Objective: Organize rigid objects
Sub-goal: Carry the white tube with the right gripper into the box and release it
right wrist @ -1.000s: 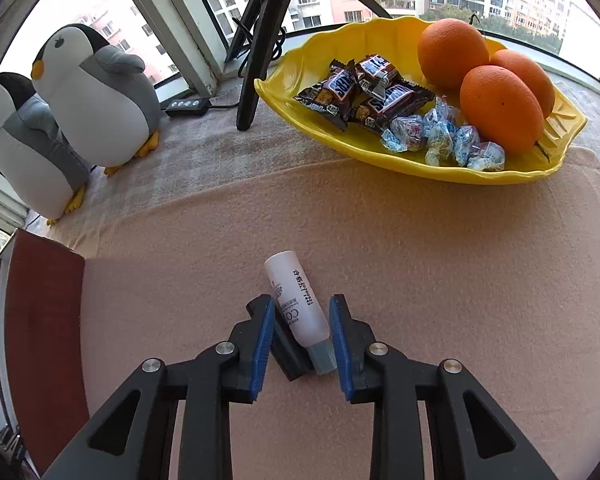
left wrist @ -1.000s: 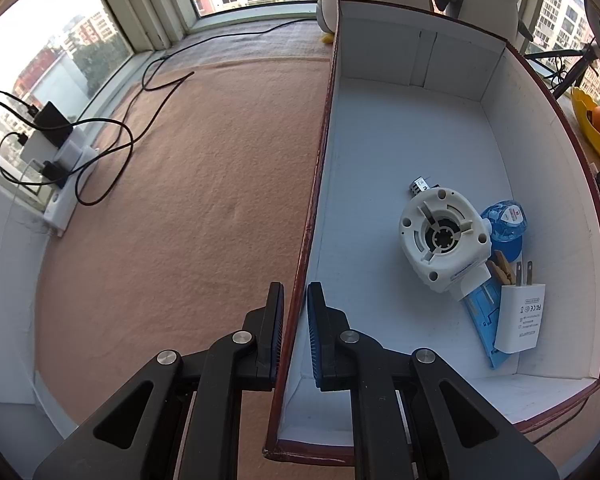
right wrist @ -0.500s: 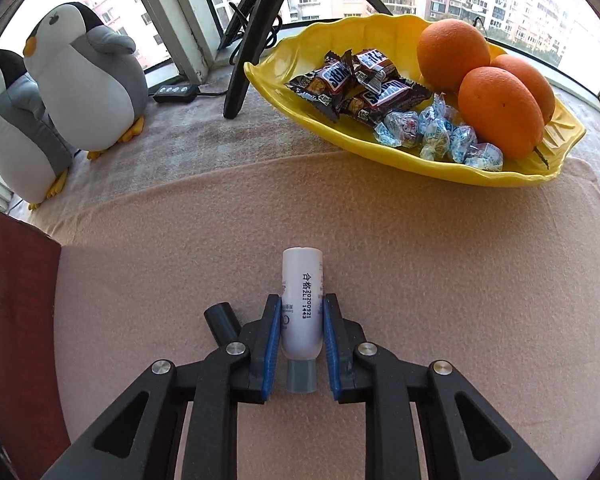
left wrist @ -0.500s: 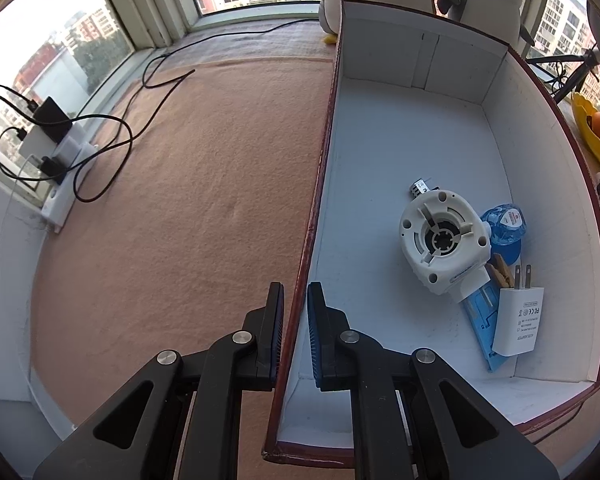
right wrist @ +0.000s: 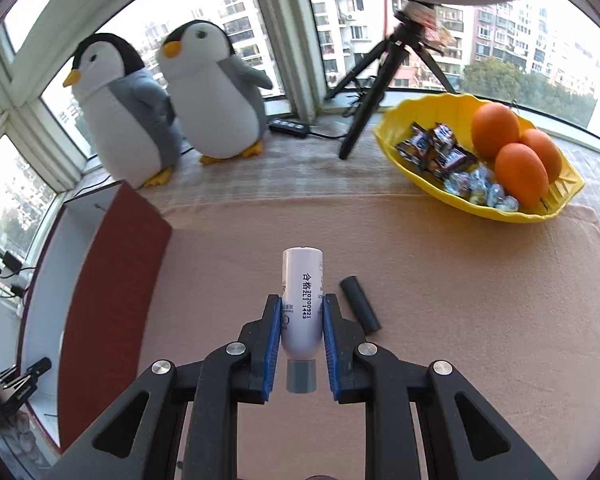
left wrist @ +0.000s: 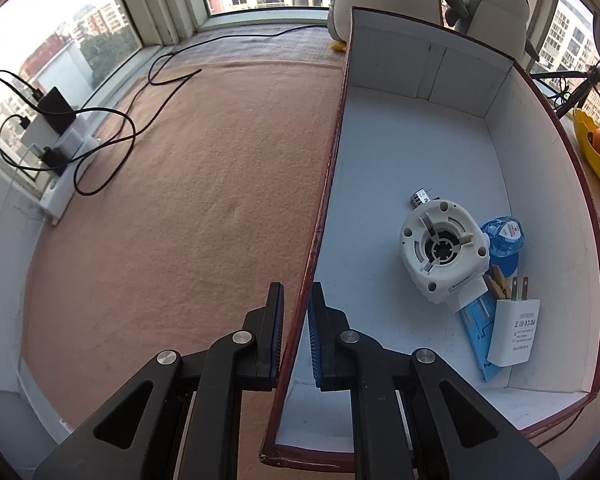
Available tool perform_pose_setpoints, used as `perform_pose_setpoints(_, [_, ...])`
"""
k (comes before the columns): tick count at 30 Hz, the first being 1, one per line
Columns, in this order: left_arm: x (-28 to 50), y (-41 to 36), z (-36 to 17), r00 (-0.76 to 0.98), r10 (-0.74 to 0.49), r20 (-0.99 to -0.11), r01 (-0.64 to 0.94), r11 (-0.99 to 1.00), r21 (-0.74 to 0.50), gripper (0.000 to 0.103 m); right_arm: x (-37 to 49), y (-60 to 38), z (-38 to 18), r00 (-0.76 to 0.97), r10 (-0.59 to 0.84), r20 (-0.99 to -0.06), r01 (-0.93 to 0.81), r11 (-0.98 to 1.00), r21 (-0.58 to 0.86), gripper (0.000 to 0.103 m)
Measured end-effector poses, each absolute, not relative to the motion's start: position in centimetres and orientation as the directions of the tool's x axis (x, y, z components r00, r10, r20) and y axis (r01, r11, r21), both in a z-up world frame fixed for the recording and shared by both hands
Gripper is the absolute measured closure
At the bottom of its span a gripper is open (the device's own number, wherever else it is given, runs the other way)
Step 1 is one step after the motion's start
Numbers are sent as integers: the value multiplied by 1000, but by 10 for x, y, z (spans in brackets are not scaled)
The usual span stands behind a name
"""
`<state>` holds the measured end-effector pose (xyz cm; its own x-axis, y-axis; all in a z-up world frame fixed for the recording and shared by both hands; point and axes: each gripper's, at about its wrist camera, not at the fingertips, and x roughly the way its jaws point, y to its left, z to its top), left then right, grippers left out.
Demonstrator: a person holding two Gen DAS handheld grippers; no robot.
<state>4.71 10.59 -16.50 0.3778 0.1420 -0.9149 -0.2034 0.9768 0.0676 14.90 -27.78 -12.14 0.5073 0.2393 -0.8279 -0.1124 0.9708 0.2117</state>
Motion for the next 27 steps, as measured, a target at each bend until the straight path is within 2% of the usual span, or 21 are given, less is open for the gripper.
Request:
perform_pose_setpoints(14, [43, 110, -165, 403, 125, -906, -251, 968, 22, 93, 91, -139, -73, 474, 416, -776, -469, 865, 178, 85])
perform_pose_setpoints(27, [43, 111, -166, 412, 118, -904, -263, 965, 6, 93, 60, -68, -83, 402, 448, -799, -614, 779, 128, 85])
